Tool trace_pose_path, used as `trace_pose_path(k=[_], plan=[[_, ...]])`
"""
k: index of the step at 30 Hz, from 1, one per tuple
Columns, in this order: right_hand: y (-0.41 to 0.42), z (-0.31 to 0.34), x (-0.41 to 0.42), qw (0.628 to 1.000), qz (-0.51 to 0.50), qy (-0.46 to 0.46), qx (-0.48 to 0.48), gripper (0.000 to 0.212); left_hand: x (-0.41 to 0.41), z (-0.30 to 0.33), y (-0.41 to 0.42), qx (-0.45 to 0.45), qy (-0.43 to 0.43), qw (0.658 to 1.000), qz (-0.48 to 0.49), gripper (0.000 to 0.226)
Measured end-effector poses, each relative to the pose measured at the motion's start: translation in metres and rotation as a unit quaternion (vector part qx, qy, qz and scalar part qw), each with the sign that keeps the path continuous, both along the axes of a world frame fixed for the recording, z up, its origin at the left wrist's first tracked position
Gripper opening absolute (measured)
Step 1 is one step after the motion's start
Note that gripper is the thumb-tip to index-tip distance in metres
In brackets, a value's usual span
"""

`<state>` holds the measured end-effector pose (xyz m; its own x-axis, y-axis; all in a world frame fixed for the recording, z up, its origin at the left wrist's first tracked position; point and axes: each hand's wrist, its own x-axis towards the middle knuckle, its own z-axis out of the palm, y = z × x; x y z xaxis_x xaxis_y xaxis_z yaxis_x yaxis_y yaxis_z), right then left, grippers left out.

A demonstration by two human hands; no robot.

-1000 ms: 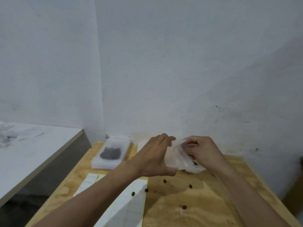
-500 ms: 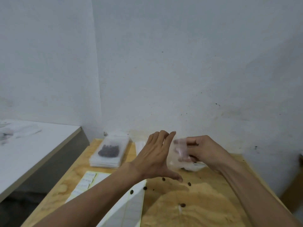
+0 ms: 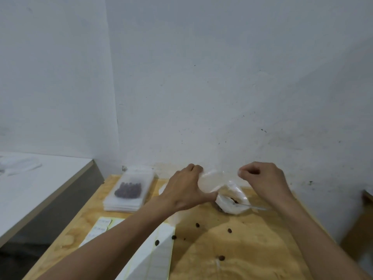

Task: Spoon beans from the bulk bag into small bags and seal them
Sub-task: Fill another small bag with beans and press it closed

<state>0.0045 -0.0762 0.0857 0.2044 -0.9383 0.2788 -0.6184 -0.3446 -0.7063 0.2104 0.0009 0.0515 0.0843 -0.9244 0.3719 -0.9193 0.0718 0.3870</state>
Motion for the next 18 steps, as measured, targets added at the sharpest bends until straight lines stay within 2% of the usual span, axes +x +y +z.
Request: trace_pose_path(k=[2, 3, 4, 5, 7, 9, 11, 13, 15, 18], plan=[[-0.015, -0.008, -0.019, 0.982, -0.088, 0.165, 0.002, 0.038, 0.001, 0.004, -0.003, 0.070, 0.167, 0.983, -0.005, 0.049], [-0.020, -0.014, -0.028, 0.967, -0.112, 0.224, 0.046, 0.050, 0.001, 0.005, -0.005, 0.110, 0.268, 0.957, -0.023, 0.047], [-0.023, -0.019, -0.035, 0.953, -0.118, 0.262, 0.098, 0.058, 0.001, 0.005, -0.007, 0.142, 0.353, 0.924, -0.039, 0.051], [-0.023, -0.025, -0.041, 0.944, -0.107, 0.278, 0.144, 0.062, 0.000, 0.005, -0.010, 0.165, 0.403, 0.899, -0.046, 0.060], [-0.018, -0.034, -0.049, 0.945, -0.056, 0.252, 0.198, 0.062, -0.007, 0.002, -0.015, 0.198, 0.432, 0.878, -0.060, 0.075], [-0.011, -0.041, -0.051, 0.962, 0.007, 0.186, 0.198, 0.053, -0.015, -0.002, -0.022, 0.228, 0.427, 0.873, -0.053, 0.083], [-0.008, -0.045, -0.049, 0.982, 0.029, 0.138, 0.127, 0.039, -0.020, -0.007, -0.029, 0.238, 0.422, 0.874, -0.027, 0.086], [-0.007, -0.043, -0.047, 0.991, 0.005, 0.134, 0.016, 0.023, -0.021, -0.011, -0.035, 0.225, 0.431, 0.874, 0.016, 0.087], [-0.005, -0.038, -0.046, 0.985, -0.018, 0.149, -0.080, 0.018, -0.018, -0.015, -0.042, 0.212, 0.438, 0.873, 0.034, 0.080], [0.004, -0.034, -0.042, 0.973, -0.034, 0.194, -0.120, 0.021, -0.017, -0.011, -0.045, 0.187, 0.440, 0.878, 0.012, 0.047]])
